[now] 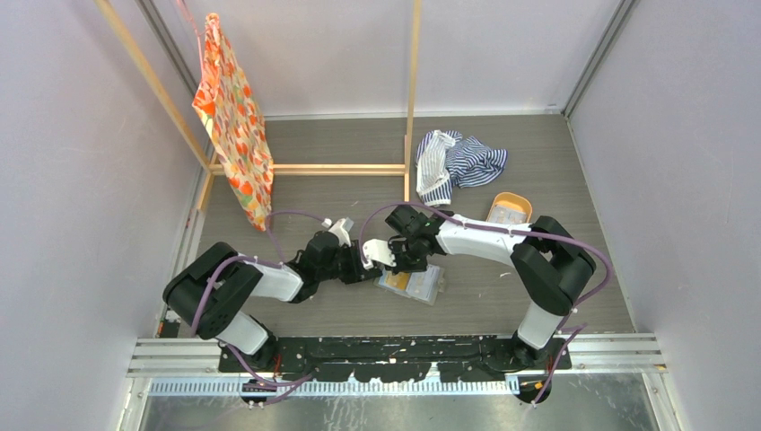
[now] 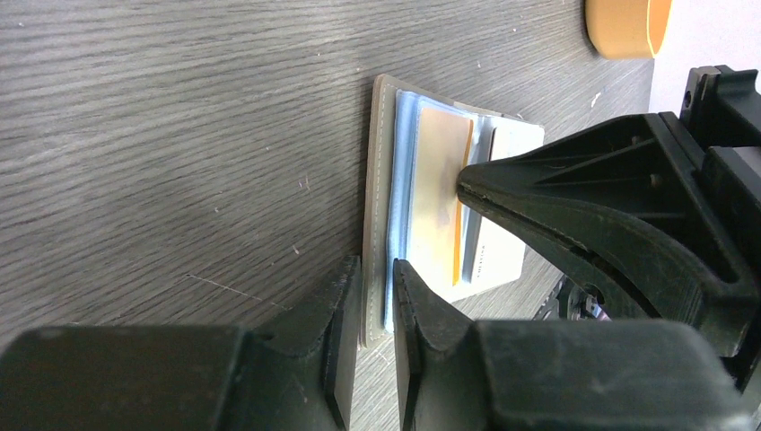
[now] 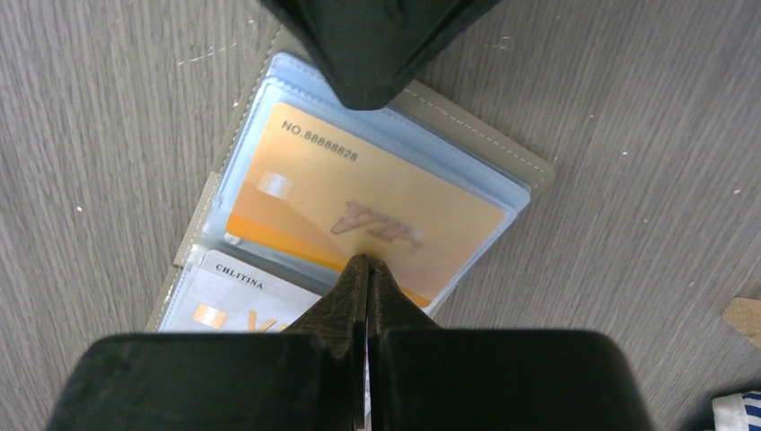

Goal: Put the credit cards into the card holder
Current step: Insert the credit card into the card holder, then turn over the card slot in the card holder.

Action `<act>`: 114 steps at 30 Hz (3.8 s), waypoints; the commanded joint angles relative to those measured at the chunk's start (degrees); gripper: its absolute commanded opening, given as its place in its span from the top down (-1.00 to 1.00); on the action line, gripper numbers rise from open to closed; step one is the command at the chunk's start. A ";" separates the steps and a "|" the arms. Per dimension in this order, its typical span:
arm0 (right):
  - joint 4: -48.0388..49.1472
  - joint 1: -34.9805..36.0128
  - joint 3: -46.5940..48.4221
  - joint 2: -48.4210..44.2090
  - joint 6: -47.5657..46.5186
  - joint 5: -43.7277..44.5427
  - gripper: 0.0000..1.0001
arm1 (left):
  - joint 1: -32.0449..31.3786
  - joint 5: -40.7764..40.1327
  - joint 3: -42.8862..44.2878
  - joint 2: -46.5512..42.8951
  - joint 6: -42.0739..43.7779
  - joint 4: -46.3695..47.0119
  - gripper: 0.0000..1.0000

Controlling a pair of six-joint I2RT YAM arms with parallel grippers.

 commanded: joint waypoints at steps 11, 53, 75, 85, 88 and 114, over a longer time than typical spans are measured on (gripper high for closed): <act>-13.10 -15.54 4.91 -8.20 9.12 -29.00 0.63 | -0.33 -8.27 1.82 -25.67 9.80 -23.10 0.02; -19.34 -17.67 16.94 19.29 30.36 -20.46 0.95 | -2.51 5.49 0.62 -1.71 -1.82 11.77 -0.21; -20.21 -17.74 17.55 20.59 30.41 -20.28 0.95 | -3.35 3.79 1.87 -7.10 0.31 5.46 -0.01; -20.35 -17.68 17.61 20.51 30.30 -20.62 0.95 | -3.96 5.63 3.18 -0.76 -0.81 7.83 0.08; -20.43 -17.69 17.65 20.31 30.07 -21.40 0.94 | -4.31 6.68 3.81 0.78 -1.37 9.19 0.19; -27.76 -23.52 18.84 14.76 22.72 -29.10 0.52 | -10.06 8.91 10.38 7.66 -4.47 9.79 0.40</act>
